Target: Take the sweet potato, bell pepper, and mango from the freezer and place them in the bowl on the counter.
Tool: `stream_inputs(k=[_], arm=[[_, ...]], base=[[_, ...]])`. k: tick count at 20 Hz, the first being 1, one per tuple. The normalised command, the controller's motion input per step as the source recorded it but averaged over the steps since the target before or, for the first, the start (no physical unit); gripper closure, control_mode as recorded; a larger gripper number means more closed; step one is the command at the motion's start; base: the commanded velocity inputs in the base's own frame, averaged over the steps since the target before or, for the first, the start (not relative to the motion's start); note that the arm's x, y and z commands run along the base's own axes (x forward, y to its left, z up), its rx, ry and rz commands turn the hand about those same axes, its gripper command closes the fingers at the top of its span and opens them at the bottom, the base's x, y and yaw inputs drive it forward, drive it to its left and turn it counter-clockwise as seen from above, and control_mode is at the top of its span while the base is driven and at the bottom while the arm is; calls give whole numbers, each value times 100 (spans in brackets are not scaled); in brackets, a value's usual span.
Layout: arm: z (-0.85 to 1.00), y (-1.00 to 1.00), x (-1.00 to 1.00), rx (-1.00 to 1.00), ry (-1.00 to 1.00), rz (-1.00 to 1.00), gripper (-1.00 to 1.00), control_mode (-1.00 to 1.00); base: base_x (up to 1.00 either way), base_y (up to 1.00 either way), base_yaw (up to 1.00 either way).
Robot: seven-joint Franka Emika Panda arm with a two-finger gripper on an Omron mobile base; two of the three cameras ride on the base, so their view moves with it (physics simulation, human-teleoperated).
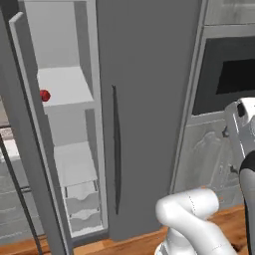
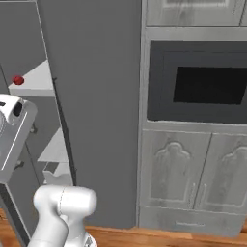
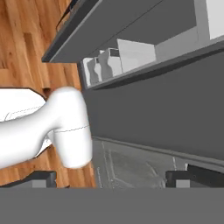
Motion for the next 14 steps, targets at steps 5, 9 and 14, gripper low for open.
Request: stream_inputs(k=[5,9,14], arm=[[0,0,0,0,0,0,-100,100],[0,0,0,0,0,0,-100,100],[0,0,0,0,0,0,-100,100]], base=[[62,-13,56],[57,29,47],[32,38,40]])
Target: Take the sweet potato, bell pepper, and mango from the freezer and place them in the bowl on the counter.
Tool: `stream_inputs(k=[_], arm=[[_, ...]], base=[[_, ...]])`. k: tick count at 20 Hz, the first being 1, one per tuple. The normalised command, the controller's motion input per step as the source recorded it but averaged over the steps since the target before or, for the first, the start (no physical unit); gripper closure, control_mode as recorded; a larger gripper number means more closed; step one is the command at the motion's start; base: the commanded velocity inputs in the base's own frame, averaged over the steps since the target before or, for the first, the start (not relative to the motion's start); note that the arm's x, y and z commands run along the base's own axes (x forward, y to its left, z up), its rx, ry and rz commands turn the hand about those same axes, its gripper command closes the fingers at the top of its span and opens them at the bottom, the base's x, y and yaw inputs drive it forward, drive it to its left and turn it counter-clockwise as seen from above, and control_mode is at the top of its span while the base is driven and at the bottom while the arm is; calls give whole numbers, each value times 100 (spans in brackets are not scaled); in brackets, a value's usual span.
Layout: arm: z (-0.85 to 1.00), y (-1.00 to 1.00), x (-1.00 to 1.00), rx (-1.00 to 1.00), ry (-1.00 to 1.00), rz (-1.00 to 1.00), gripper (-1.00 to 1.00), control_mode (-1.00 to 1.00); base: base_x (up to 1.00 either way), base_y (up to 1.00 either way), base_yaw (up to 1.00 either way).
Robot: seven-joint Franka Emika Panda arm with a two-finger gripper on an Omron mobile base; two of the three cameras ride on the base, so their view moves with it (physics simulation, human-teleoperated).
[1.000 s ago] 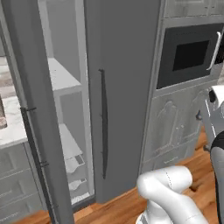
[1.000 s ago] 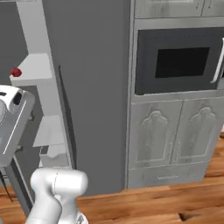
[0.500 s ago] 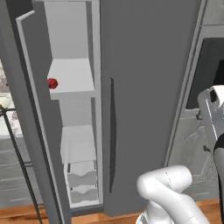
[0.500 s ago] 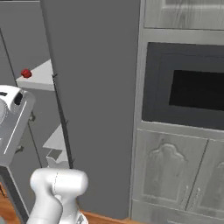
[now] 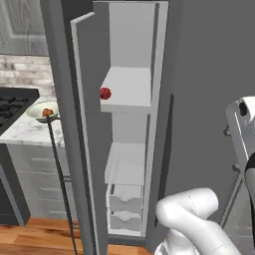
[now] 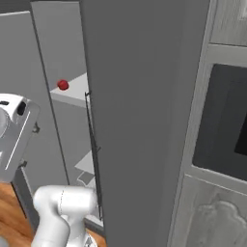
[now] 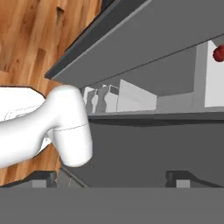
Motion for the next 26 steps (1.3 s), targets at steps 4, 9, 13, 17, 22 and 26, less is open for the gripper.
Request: stream_inputs(k=[4,9,13,17,22,26], arm=[[0,0,0,0,0,0,-100,100],[0,0,0,0,0,0,-100,100],[0,0,0,0,0,0,-100,100],[0,0,0,0,0,0,-100,100],[0,0,0,0,0,0,-100,100],[0,0,0,0,0,0,-100,100]], base=[[35,79,29],[77,22,22],[63,-17,23],[76,-13,31],[66,-50,38],[1,-42,2]])
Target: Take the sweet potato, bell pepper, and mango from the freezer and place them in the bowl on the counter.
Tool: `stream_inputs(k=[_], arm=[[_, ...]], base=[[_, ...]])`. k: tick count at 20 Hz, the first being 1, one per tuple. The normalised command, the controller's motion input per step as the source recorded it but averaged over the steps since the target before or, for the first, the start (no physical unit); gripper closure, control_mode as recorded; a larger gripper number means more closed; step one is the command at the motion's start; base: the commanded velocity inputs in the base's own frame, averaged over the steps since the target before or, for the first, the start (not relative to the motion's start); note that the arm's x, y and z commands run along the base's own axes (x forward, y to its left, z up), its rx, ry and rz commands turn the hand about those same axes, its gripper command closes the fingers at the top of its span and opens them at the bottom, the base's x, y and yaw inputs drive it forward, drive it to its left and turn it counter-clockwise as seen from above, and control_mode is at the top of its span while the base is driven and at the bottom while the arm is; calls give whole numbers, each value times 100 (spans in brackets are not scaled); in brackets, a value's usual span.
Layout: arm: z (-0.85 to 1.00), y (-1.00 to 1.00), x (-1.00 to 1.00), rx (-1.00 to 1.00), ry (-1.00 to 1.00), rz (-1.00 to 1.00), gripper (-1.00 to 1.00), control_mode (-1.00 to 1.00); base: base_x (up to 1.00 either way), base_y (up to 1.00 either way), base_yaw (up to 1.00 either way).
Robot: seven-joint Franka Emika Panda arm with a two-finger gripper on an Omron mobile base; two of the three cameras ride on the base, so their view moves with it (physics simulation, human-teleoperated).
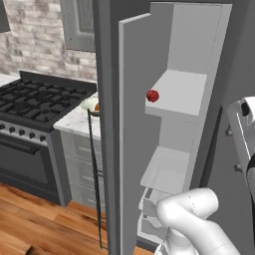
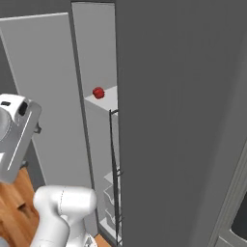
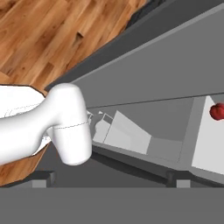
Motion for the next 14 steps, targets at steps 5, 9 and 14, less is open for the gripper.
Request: stream_inputs(k=[5,9,14], arm=[[0,0,0,0,0,0,-100,100],[0,0,0,0,0,0,-100,100],[0,0,0,0,0,0,-100,100]], base=[[49,-8,0],[77,-9,3],[88,0,22]])
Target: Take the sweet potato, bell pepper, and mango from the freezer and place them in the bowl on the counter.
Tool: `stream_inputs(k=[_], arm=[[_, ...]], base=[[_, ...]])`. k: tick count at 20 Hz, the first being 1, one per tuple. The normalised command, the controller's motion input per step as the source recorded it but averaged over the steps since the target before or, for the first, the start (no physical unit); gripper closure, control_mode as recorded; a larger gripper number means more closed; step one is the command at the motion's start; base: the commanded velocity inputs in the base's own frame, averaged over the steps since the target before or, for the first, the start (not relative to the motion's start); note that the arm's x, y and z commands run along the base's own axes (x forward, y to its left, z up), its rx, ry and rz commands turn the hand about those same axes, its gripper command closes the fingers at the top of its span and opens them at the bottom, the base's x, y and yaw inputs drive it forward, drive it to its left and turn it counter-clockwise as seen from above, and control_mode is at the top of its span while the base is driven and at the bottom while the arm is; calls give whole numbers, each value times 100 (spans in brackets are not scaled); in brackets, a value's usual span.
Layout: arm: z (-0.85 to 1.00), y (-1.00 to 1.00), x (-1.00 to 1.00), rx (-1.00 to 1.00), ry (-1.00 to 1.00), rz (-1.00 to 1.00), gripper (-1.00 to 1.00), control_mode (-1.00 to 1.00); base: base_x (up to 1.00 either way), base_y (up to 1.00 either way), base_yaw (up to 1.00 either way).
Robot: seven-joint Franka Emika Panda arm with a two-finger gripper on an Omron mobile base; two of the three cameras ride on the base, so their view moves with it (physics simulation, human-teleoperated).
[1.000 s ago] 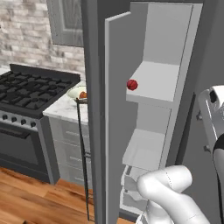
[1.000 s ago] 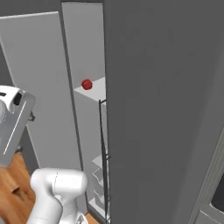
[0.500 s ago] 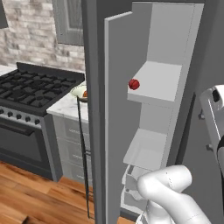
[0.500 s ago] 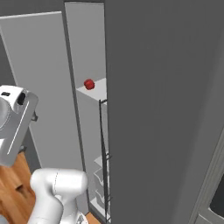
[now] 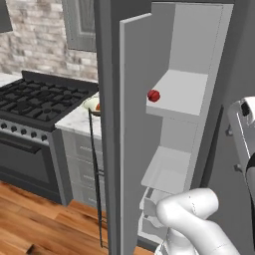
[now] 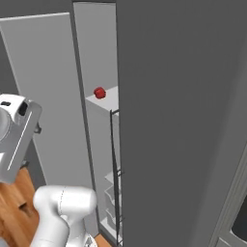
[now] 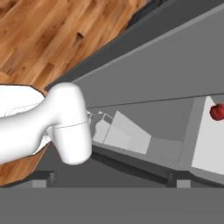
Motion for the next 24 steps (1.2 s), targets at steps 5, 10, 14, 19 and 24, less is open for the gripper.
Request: stream_inputs(k=[5,10,14,19,24], arm=[[0,0,46,0,-11,13,-100,-100],[33,16,32,-1,-25,7,-100,-100],[29,0,34,0,-22,1,-100,-100],[47,0,36,0,-5,0,-100,-100],[44,0,48,0,10,-4,-100,-100]], base=[[32,0,11],[0,0,0],[0,0,0],[0,0,0],[0,0,0]])
